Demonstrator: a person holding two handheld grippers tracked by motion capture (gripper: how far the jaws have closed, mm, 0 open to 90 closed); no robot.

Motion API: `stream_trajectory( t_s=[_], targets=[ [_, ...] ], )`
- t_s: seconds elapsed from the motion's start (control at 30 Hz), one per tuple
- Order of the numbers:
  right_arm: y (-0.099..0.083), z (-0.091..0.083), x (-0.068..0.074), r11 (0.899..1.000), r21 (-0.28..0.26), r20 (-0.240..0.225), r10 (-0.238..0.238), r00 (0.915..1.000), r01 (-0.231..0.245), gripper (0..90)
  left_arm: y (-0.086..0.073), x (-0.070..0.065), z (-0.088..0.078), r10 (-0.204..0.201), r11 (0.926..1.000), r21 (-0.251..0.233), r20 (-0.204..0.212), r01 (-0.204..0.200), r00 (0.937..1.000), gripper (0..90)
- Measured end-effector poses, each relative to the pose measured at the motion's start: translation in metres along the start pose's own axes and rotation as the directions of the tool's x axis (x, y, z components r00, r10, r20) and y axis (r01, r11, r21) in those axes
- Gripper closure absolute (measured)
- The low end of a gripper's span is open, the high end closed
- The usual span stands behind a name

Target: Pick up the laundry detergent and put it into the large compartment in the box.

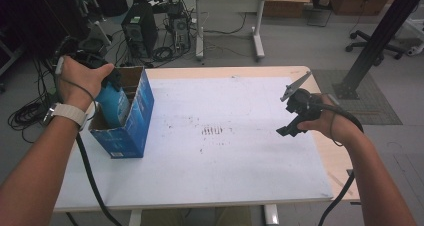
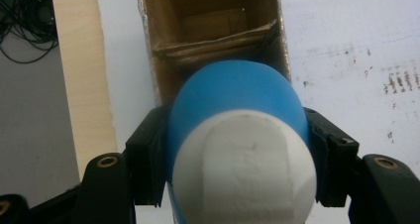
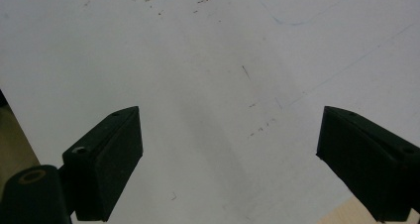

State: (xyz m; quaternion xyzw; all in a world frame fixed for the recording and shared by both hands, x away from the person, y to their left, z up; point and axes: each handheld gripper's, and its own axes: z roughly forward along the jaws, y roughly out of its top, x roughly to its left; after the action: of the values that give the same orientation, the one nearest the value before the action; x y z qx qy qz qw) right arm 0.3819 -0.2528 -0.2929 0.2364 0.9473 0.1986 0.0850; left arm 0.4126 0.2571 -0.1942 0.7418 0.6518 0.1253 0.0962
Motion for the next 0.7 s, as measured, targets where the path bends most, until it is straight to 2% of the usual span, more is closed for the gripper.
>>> stream_trajectory(
  t_s=[0.7],
  targets=[
    [-0.003, 0.004, -0.001, 1.000, 0.006, -0.005, 0.003, 1.0000, -0.003, 10.7, -0.007, -0.002, 0.036, 0.012, 0.9999, 0.011, 0.002, -0.012, 0.9999, 37.4]
  ],
)
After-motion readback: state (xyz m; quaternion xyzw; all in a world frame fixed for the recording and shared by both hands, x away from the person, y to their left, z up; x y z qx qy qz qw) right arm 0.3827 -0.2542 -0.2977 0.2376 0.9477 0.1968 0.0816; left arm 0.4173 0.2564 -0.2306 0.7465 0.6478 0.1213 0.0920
